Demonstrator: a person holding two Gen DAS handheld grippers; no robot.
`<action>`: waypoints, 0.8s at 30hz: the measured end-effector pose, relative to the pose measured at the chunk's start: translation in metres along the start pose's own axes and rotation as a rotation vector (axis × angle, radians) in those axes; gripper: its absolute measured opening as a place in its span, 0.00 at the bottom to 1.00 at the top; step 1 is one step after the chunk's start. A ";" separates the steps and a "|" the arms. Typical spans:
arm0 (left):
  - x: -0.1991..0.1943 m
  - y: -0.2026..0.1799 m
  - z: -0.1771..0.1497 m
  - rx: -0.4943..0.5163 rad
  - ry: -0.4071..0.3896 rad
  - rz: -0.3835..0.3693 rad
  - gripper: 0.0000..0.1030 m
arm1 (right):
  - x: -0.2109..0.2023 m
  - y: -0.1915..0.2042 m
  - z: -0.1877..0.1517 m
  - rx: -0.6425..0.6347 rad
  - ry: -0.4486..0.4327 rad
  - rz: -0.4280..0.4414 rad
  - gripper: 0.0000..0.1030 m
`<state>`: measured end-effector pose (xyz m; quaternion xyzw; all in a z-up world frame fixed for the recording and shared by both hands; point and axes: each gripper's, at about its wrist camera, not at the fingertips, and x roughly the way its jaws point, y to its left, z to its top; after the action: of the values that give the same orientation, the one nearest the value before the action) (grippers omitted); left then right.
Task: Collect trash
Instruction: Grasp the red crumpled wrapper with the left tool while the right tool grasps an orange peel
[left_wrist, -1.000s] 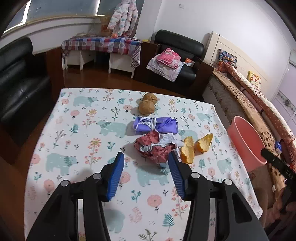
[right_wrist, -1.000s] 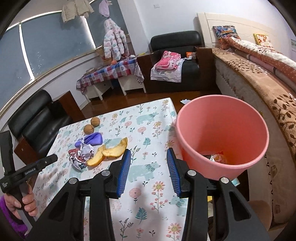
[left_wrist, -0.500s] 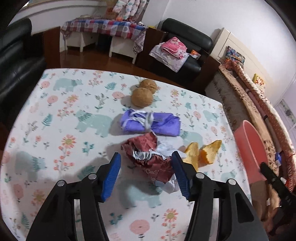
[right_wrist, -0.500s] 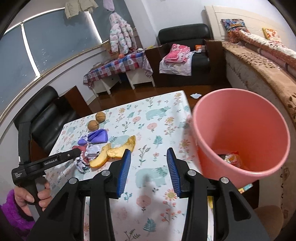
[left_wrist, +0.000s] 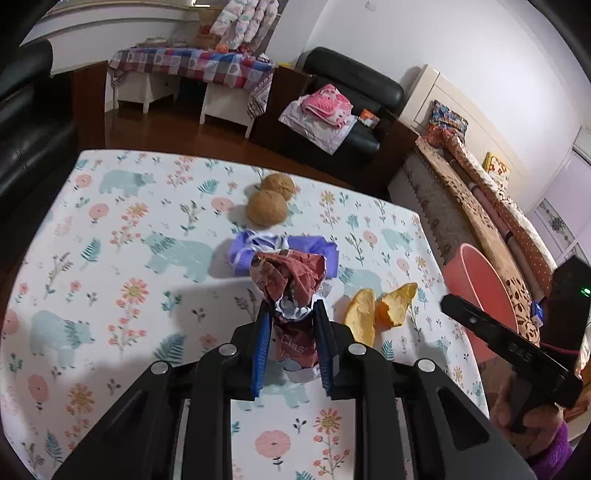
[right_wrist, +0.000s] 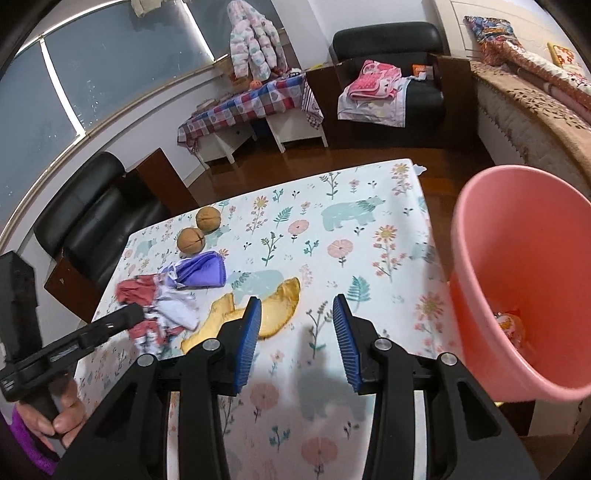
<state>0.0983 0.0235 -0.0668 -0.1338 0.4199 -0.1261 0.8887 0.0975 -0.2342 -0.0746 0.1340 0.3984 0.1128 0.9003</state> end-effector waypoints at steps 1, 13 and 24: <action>-0.003 0.002 0.001 -0.001 -0.007 0.002 0.20 | 0.003 0.001 0.001 -0.003 0.004 -0.001 0.40; -0.014 0.010 -0.001 -0.014 -0.024 0.003 0.20 | 0.047 0.006 0.007 -0.054 0.078 -0.011 0.40; -0.020 0.002 -0.002 0.003 -0.033 0.008 0.20 | 0.035 0.016 -0.001 -0.069 0.067 0.019 0.06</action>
<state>0.0847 0.0316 -0.0548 -0.1325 0.4055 -0.1208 0.8963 0.1180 -0.2079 -0.0942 0.1027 0.4228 0.1395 0.8895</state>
